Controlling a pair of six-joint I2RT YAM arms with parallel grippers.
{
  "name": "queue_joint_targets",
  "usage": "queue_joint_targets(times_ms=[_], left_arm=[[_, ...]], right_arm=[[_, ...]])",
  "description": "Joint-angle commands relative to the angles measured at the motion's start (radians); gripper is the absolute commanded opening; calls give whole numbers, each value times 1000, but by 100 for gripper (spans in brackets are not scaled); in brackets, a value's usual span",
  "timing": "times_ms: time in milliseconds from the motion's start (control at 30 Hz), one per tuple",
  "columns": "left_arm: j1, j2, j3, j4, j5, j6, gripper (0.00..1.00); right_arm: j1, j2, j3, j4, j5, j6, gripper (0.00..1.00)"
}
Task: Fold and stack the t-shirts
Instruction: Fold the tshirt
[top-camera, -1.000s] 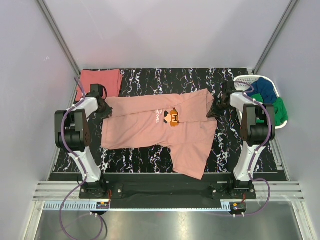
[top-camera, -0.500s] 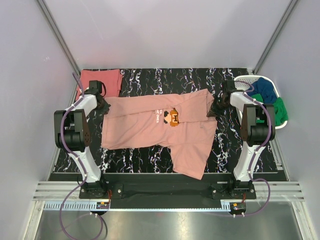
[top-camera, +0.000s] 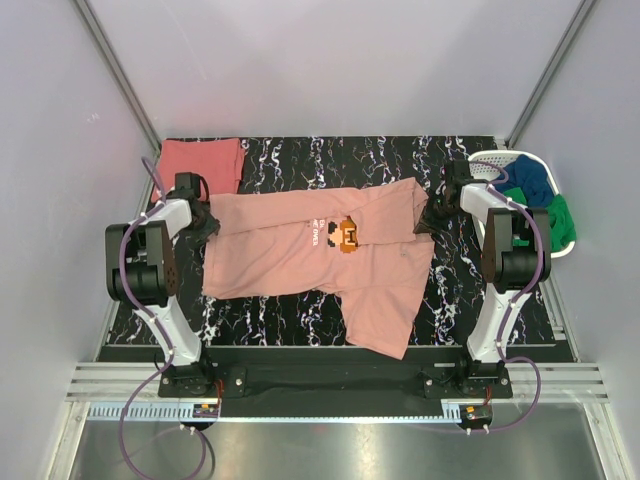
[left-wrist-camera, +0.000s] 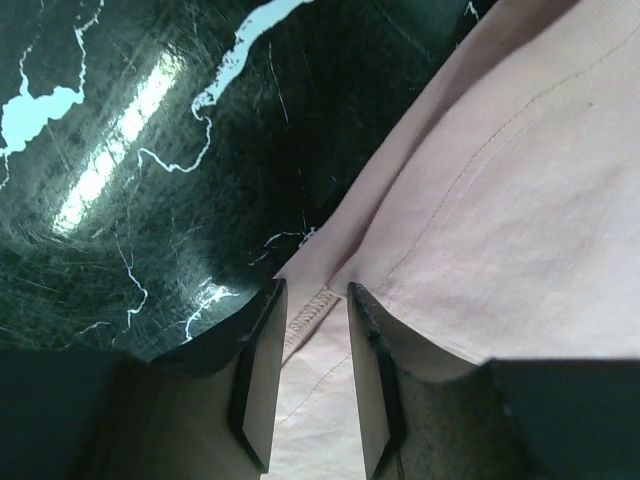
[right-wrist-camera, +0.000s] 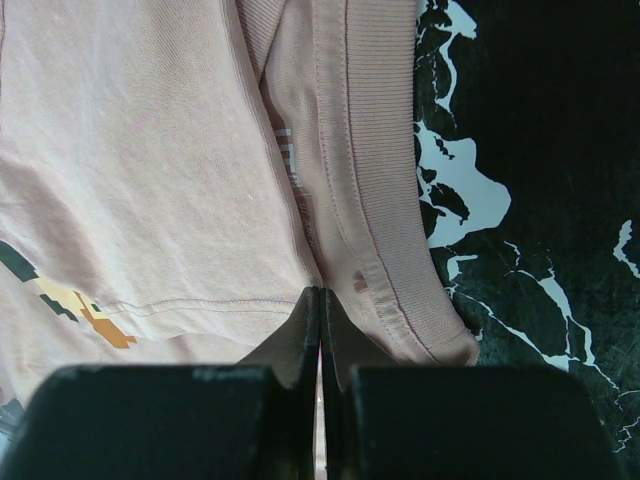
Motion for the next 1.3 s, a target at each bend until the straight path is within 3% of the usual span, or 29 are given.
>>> queue_joint_targets(times_ms=[0,167,567,733,867,1267], left_arm=[[12,-31,-2,96,31,3,35],[12,-12,16,79,18,7,26],[12,20,19,102,46,1,26],[12,26,17,103,54,0,18],[10,29,39,83,51,-2,0],[12,55,194,-64,15,9,0]], right_arm=[[-2,-61,14,8,-15,4,0],[-2,-56,6,15,-12,4,0],[-2,-59,6,20,-17,1,0],[-3,-56,3,21,-17,1,0],[-2,-55,17,0,-5,8,0],[-3,-114,57,-71,6,33,0]])
